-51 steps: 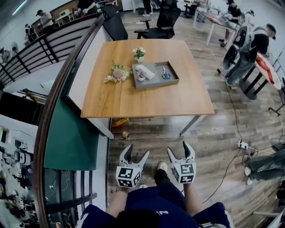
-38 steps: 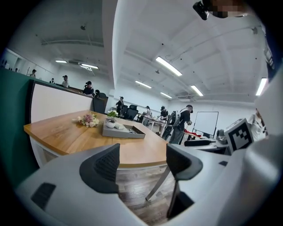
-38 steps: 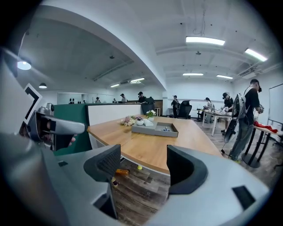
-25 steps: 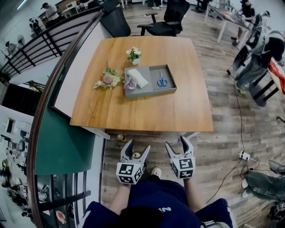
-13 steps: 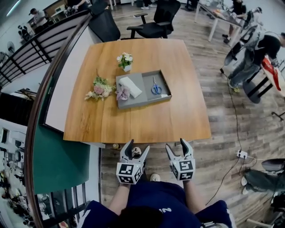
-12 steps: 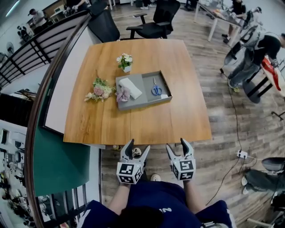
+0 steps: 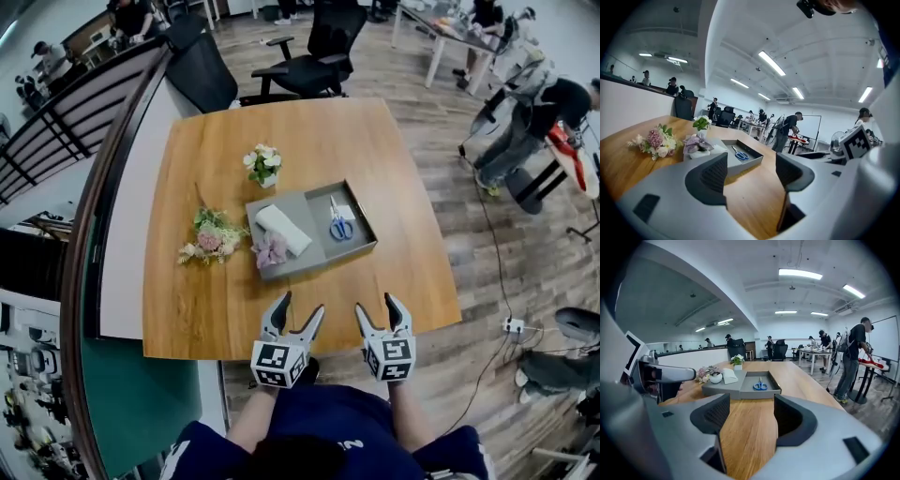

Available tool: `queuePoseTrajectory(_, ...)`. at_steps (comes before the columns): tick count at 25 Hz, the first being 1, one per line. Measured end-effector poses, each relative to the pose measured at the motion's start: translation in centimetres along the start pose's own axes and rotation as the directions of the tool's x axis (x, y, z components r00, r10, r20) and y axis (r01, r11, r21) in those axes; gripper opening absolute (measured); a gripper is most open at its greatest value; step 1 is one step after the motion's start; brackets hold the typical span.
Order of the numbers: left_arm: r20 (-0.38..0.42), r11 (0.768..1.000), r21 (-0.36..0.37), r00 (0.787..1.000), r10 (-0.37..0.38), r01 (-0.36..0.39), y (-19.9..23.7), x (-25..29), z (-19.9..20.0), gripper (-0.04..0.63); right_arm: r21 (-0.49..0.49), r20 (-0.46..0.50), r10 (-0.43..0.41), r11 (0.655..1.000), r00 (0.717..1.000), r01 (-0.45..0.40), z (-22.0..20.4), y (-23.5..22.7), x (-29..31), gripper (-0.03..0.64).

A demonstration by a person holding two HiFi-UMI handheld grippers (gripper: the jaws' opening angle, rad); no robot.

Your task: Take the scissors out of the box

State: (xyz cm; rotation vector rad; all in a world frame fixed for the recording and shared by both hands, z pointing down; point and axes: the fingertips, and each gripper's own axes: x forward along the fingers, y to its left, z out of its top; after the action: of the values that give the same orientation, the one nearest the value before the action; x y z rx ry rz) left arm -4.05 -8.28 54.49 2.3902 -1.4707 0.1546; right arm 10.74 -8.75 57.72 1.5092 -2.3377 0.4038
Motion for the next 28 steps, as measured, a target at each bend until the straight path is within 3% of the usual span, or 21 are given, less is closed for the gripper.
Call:
queuePoseTrajectory(8, -0.031, 0.995, 0.086, 0.998, -0.055, 0.058, 4.5, 3.0, 1.9, 0.322, -0.023, -0.018, -0.043, 0.999, 0.999, 0.042, 2.2, 2.1, 4.9, 0.291)
queuePoseTrajectory(15, -0.039, 0.993, 0.087, 0.997, -0.071, 0.074, 6.0, 3.7, 2.0, 0.322, -0.044, -0.027, -0.071, 0.997, 0.997, 0.07, 3.0, 2.7, 6.9, 0.279)
queuePoseTrajectory(19, -0.042, 0.996, 0.077, 0.998, -0.046, 0.049, 6.8, 3.4, 2.1, 0.322, -0.112, -0.012, -0.06, 0.992, 0.998, 0.059, 4.4, 2.7, 7.9, 0.279)
queuePoseTrajectory(23, -0.038, 0.998, 0.067, 0.999, 0.001, 0.002, 7.5, 3.0, 2.1, 0.322, -0.084, 0.011, -0.035, 0.996, 0.999, 0.035, 6.3, 1.4, 9.4, 0.235)
queuePoseTrajectory(28, -0.023, 0.994, 0.056, 0.995, 0.097, -0.095, 8.9, 2.3, 2.9, 0.322, -0.097, -0.077, -0.038, 0.995, 0.996, 0.03, 8.3, -1.1, 12.5, 0.207)
